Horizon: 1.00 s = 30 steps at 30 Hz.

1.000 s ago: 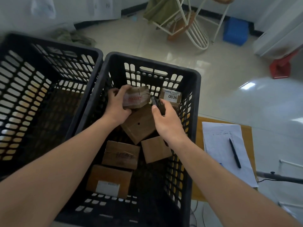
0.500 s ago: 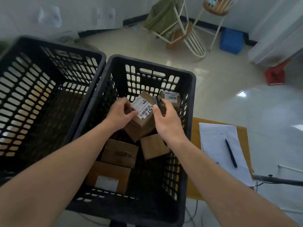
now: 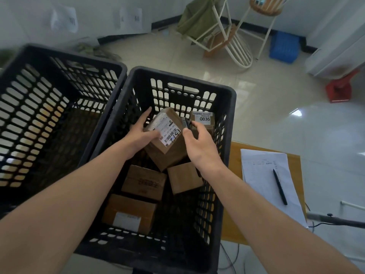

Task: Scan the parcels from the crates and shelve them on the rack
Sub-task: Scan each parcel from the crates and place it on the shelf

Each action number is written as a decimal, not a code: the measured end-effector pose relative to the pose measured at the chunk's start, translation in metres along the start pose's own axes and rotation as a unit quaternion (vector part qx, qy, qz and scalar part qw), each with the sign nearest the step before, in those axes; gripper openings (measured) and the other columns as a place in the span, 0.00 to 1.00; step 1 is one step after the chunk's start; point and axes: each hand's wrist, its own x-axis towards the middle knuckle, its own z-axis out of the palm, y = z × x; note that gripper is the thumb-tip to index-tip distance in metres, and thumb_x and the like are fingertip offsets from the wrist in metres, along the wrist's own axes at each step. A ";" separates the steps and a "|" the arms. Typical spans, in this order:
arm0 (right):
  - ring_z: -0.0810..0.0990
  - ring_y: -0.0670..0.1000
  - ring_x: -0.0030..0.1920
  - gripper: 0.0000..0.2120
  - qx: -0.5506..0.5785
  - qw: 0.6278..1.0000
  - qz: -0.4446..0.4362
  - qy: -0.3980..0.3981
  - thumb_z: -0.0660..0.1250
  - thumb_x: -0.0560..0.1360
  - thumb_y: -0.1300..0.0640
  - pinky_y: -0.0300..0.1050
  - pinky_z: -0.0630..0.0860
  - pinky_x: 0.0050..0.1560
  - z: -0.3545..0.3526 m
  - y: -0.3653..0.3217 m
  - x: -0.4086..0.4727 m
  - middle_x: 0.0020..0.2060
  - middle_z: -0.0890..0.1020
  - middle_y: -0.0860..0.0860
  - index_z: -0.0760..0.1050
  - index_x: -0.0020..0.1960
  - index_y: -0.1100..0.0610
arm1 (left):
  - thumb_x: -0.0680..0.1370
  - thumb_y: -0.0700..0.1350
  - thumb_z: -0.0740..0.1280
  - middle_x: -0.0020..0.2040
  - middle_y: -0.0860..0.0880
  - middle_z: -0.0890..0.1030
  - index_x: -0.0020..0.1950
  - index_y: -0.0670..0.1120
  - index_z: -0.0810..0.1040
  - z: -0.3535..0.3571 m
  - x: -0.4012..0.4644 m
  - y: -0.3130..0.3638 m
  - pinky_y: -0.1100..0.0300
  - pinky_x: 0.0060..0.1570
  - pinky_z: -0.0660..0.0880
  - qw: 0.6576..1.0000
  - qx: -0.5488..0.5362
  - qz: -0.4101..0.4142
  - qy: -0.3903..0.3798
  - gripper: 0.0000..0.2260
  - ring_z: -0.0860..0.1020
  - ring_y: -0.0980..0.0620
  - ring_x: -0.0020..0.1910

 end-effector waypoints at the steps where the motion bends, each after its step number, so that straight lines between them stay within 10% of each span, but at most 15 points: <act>1: 0.84 0.45 0.53 0.25 -0.002 1.000 0.000 -0.003 0.60 0.86 0.40 0.53 0.85 0.57 -0.001 -0.001 0.000 0.55 0.81 0.42 0.63 0.81 0.43 | 0.76 0.43 0.75 0.67 0.45 0.76 0.80 0.73 0.55 -0.002 -0.001 0.002 0.68 0.36 0.80 1.000 0.010 -0.001 -0.004 0.44 0.86 0.51 0.48; 6: 0.83 0.46 0.54 0.26 -0.012 1.000 -0.009 -0.026 0.60 0.85 0.39 0.53 0.85 0.59 -0.006 -0.005 -0.003 0.55 0.81 0.42 0.63 0.81 0.42 | 0.72 0.52 0.66 0.77 0.39 0.67 0.81 0.73 0.53 -0.004 -0.011 0.017 0.46 0.63 0.79 0.999 0.034 -0.028 0.003 0.41 0.79 0.40 0.62; 17: 0.77 0.37 0.46 0.24 -0.061 0.993 -0.091 -0.047 0.61 0.86 0.43 0.32 0.73 0.42 -0.004 -0.029 -0.044 0.60 0.74 0.39 0.64 0.82 0.40 | 0.78 0.58 0.64 0.76 0.45 0.66 0.72 0.80 0.67 -0.036 -0.061 0.052 0.39 0.72 0.72 0.986 0.091 0.141 0.013 0.25 0.72 0.40 0.71; 23: 0.74 0.36 0.46 0.22 -0.132 0.978 -0.157 -0.026 0.61 0.86 0.46 0.30 0.69 0.42 0.005 -0.040 -0.098 0.59 0.75 0.39 0.67 0.80 0.37 | 0.83 0.51 0.66 0.72 0.54 0.63 0.63 0.84 0.71 -0.066 -0.110 0.064 0.47 0.73 0.72 0.956 0.135 0.257 0.037 0.23 0.64 0.48 0.75; 27: 0.80 0.53 0.63 0.23 -0.227 0.954 -0.194 -0.005 0.62 0.86 0.45 0.55 0.77 0.68 0.015 -0.046 -0.143 0.67 0.81 0.48 0.67 0.81 0.40 | 0.85 0.43 0.66 0.75 0.57 0.64 0.63 0.80 0.75 -0.090 -0.152 0.075 0.67 0.57 0.79 0.942 0.146 0.301 0.007 0.27 0.63 0.49 0.77; 30: 0.80 0.57 0.63 0.23 -0.297 0.934 -0.201 -0.007 0.61 0.86 0.44 0.60 0.75 0.69 0.019 -0.053 -0.176 0.65 0.83 0.51 0.66 0.81 0.38 | 0.84 0.38 0.65 0.76 0.58 0.65 0.63 0.75 0.77 -0.106 -0.181 0.078 0.71 0.53 0.79 0.933 0.152 0.326 0.000 0.28 0.62 0.50 0.78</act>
